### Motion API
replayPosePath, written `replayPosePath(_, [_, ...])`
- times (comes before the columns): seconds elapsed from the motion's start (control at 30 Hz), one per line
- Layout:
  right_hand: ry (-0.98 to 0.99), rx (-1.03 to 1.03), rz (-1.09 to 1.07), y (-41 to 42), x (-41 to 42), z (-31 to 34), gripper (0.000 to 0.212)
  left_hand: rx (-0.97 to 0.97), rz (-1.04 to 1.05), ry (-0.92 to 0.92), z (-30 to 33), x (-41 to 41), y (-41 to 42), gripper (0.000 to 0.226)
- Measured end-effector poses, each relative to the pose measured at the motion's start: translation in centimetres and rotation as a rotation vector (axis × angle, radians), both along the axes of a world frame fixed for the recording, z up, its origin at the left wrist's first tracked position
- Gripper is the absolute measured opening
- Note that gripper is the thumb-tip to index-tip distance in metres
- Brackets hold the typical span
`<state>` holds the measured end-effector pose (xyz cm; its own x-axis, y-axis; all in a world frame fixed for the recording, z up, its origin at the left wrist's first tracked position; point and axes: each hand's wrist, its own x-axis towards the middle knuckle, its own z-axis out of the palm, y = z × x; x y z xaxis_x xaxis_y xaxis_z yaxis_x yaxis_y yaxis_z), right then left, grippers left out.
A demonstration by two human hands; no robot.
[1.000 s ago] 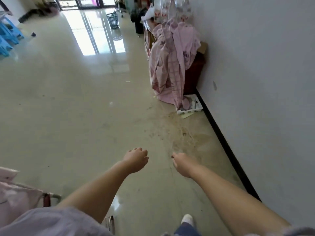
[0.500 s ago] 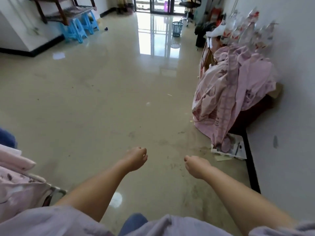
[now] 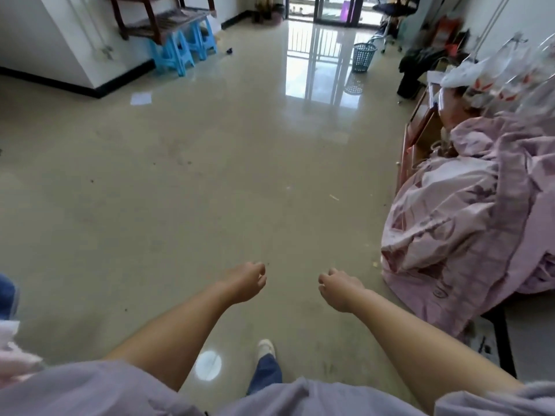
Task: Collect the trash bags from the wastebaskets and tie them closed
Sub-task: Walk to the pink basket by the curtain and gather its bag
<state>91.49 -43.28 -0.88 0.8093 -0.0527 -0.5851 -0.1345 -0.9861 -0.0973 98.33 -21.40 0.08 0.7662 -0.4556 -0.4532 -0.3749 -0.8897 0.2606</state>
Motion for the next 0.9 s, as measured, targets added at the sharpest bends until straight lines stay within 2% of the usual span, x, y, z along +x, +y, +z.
replayPosePath(0.37, [-0.059, 0.049, -0.114, -8.9, 25.8, 1.1, 0.038, 0.008, -0.081, -0.033, 2.0, 26.9, -8.8, 0.031])
replayPosePath(0.7, [-0.075, 0.01, -0.014, -22.3, 51.7, 2.9, 0.038, -0.06, -0.025, -0.084, 2.8, 52.1, -22.5, 0.03])
replayPosePath(0.9, [-0.063, -0.001, 0.058, -27.1, 66.5, 3.8, 0.038, -0.064, 0.02, -0.07, 2.5, 64.8, -27.0, 0.03])
